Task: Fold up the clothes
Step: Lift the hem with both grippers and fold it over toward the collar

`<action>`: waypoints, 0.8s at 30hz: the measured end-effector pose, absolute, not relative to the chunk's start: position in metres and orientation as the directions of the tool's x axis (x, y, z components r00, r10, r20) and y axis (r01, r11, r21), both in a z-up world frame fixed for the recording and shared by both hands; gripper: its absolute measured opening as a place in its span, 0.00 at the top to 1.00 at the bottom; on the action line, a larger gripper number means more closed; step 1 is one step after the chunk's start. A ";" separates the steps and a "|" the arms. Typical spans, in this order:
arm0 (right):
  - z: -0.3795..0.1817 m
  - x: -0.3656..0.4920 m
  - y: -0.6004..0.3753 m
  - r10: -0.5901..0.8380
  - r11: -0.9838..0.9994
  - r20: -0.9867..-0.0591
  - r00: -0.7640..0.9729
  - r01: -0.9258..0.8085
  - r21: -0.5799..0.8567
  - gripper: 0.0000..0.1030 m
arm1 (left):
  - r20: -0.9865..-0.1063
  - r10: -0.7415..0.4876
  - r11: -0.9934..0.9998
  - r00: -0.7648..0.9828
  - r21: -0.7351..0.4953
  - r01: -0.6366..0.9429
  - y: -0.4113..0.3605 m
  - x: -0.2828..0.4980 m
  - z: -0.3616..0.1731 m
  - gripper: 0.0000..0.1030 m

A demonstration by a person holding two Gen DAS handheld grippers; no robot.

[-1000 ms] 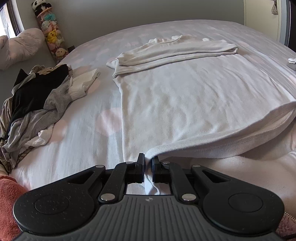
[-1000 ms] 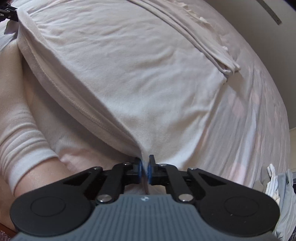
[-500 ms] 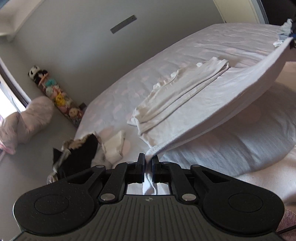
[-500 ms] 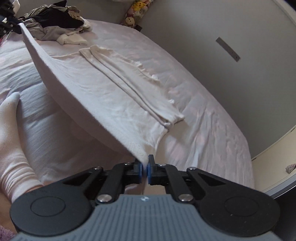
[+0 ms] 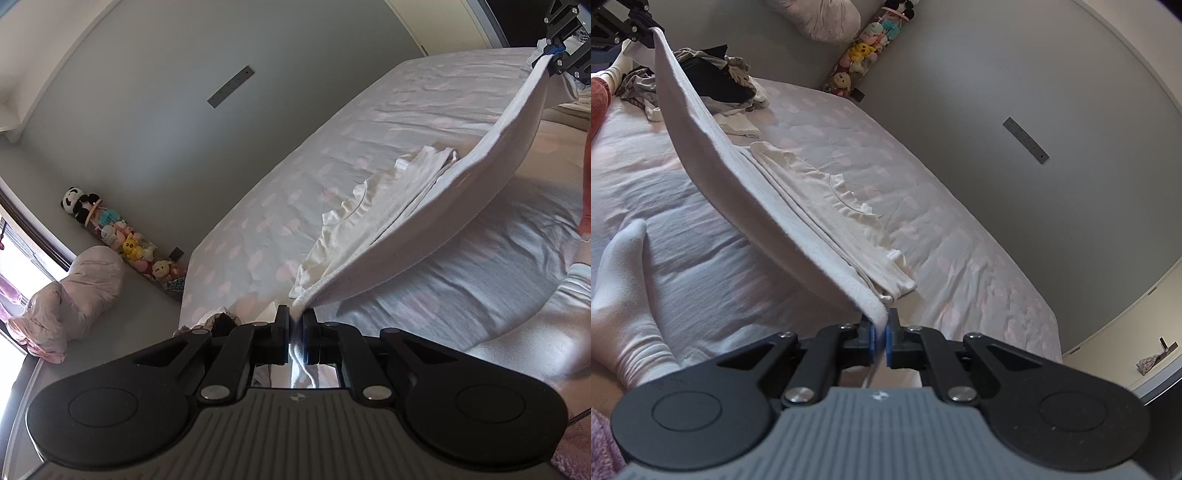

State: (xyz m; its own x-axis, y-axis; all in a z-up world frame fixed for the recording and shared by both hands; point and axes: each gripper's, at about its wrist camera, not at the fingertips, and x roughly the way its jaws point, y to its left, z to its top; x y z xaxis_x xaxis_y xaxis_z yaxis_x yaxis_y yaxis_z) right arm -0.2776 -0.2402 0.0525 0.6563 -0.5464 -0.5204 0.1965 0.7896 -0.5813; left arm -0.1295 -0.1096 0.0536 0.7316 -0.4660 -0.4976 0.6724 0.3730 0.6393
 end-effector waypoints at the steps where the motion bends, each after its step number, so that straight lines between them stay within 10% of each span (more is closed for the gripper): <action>1: 0.056 -0.284 -0.237 -0.541 0.793 -0.525 0.658 0.192 -0.578 0.95 | -0.500 -0.467 0.370 0.729 0.638 0.675 -0.107 -0.133 0.057 0.95; 24: 0.095 -0.336 -0.199 -0.491 0.826 -0.500 0.713 0.199 -0.528 0.95 | -0.493 -0.465 0.345 0.735 0.663 0.664 -0.096 -0.165 0.075 0.95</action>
State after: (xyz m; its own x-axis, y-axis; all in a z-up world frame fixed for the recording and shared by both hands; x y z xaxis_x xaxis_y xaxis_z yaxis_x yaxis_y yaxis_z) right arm -0.3358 -0.1992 0.0950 0.7132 -0.4910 -0.5002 0.1987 0.8260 -0.5275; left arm -0.1646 -0.0960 0.0753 0.7348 -0.4655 -0.4933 0.6639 0.3450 0.6634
